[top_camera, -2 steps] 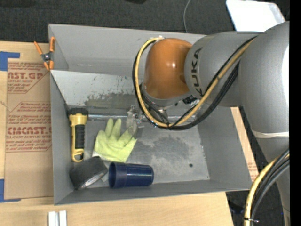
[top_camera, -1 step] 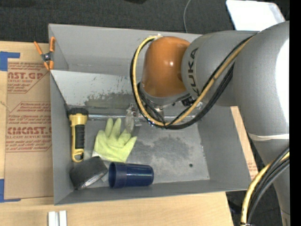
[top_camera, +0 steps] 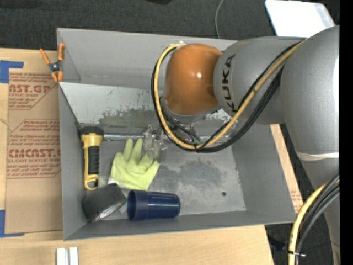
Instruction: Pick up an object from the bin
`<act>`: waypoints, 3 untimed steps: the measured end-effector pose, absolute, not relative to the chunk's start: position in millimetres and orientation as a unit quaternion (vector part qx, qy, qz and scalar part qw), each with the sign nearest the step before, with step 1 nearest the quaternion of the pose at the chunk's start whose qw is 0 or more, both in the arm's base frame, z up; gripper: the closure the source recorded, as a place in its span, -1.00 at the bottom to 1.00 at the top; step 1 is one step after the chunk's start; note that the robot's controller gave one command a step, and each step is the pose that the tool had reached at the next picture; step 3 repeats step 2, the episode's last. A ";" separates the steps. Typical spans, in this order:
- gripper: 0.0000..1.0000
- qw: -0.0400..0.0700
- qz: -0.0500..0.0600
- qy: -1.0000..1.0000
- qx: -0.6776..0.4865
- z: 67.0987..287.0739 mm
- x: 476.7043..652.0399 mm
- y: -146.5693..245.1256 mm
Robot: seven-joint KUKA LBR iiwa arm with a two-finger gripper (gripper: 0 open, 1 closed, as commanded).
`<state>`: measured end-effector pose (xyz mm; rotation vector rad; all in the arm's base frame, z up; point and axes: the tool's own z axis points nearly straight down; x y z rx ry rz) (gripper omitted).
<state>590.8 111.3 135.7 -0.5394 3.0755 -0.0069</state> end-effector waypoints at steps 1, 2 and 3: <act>1.00 0.011 0.000 1.000 -0.026 127.4 589.3 99.6; 1.00 0.012 0.000 0.994 -0.105 118.8 586.6 112.0; 1.00 0.012 0.000 0.994 -0.105 118.8 586.6 112.0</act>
Offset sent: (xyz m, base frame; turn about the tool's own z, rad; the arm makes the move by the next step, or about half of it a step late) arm -0.0052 0.0017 -0.0180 0.1357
